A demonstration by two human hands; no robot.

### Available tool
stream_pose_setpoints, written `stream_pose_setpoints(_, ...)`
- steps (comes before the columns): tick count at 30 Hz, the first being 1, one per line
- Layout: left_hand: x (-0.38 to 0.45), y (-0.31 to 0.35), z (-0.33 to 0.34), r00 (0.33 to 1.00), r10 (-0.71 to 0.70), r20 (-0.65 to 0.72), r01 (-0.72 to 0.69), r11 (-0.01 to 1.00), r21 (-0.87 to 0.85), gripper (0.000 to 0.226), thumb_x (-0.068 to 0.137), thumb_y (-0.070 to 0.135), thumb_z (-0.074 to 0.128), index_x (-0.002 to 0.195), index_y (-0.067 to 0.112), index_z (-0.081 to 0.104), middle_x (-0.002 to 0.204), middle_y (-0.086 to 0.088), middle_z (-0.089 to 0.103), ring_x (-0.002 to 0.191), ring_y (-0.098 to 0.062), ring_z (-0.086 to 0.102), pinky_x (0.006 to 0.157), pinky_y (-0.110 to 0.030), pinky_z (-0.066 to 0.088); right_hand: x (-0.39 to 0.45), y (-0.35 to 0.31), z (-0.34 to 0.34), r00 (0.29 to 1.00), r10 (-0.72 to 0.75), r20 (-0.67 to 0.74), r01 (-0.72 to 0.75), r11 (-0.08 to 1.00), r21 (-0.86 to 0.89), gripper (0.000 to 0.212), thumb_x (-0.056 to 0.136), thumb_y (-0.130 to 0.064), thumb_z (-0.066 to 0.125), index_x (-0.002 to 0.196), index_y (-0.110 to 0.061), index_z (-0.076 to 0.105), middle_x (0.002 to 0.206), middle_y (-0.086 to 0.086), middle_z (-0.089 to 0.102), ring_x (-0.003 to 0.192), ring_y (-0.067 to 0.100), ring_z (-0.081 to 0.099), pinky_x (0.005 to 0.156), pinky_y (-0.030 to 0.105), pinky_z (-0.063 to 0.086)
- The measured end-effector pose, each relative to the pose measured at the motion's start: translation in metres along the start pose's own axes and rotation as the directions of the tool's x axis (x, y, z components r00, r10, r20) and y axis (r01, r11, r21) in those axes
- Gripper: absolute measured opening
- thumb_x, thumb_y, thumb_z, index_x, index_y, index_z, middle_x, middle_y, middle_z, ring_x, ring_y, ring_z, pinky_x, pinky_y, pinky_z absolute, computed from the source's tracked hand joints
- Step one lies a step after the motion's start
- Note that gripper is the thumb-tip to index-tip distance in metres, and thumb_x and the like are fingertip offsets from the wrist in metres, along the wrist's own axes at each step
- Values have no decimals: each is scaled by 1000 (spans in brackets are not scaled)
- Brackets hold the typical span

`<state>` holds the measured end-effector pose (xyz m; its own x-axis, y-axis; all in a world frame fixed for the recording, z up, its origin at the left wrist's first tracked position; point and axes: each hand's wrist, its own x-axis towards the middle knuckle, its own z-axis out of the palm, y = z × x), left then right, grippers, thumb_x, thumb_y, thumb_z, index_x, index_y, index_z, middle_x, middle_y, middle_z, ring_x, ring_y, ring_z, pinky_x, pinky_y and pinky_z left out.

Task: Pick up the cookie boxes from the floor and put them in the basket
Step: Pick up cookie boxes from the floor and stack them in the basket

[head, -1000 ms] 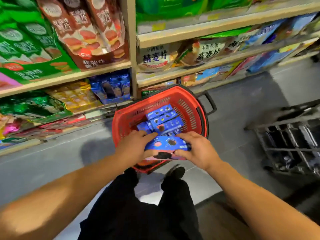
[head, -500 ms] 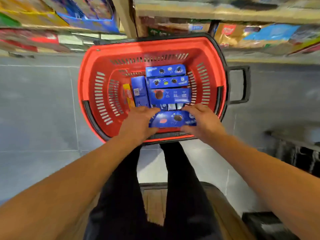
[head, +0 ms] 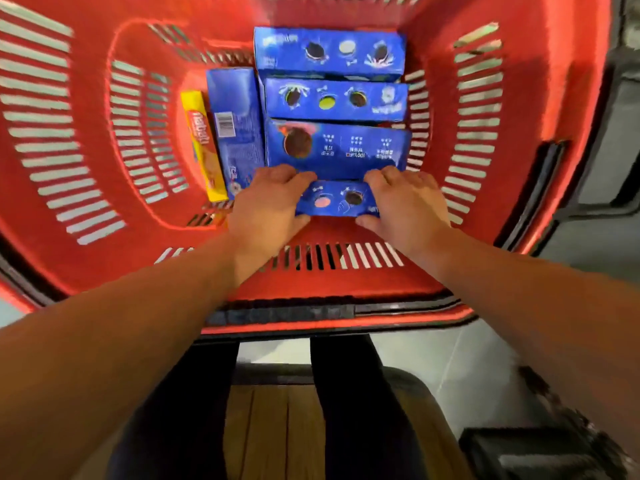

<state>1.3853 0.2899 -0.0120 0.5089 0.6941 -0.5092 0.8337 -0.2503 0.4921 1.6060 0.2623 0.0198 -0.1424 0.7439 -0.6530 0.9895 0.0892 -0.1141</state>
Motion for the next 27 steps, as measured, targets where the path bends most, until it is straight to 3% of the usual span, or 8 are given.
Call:
stream_pose_setpoints(5, 11, 2, 17, 997, -29, -77, 33, 998, 52, 60, 69, 22, 75, 125, 11, 55, 132, -18, 46, 111, -43, 47, 85, -53, 50, 7, 5, 14, 996, 85, -27, -84, 996, 43, 63, 83, -42, 69, 134, -14, 46, 133, 7, 49, 122, 32, 45, 100, 46, 38)
stream_pose_setpoints(12, -11, 25, -23, 1000, 2, -10, -3, 995, -101, 43, 86, 21, 62, 127, 10, 56, 120, -15, 57, 106, -39, 54, 88, -46, 46, -22, -12, -17, 989, 97, 111, -110, 987, 120, 69, 84, -47, 66, 140, -14, 41, 140, 8, 44, 131, 32, 38, 110, 44, 32)
stream_pose_setpoints(18, -72, 34, -118, 1000, -29, 8, 30, 997, -76, 53, 88, 30, 63, 135, 11, 51, 132, -17, 57, 119, -38, 53, 99, -46, 44, -85, -54, -93, 982, 125, 145, -148, 975, 165, 75, 86, -52, 60, 147, -16, 36, 147, 7, 42, 143, 30, 25, 117, 42, 25)
stream_pose_setpoints(21, -118, 47, -178, 1000, -19, 6, 19, 999, -38, 53, 84, 33, 62, 131, 10, 55, 124, -20, 60, 113, -39, 55, 94, -46, 46, -126, -88, -149, 987, 119, 104, -132, 984, 122, 78, 87, -56, 57, 150, -19, 29, 152, 6, 36, 146, 30, 19, 119, 43, 21)
stream_pose_setpoints(24, -165, 56, -230, 1000, -22, -7, 22, 999, -43, 61, 78, 47, 48, 126, 11, 58, 115, -19, 62, 106, -39, 58, 91, -45, 48, -162, -122, -203, 992, 114, 56, -120, 983, 138, 79, 89, -55, 56, 153, -23, 22, 156, 4, 30, 149, 29, 14, 120, 43, 17)
stream_pose_setpoints(27, -215, 68, -287, 997, -26, -71, 25, 1000, -12, 52, 79, 34, 58, 124, 7, 59, 116, -19, 63, 107, -37, 59, 93, -41, 47, -198, -153, -252, 995, 81, -63, -76, 994, 74, 81, 90, -60, 49, 154, -19, 20, 156, 4, 32, 148, 24, 18, 122, 40, 11)
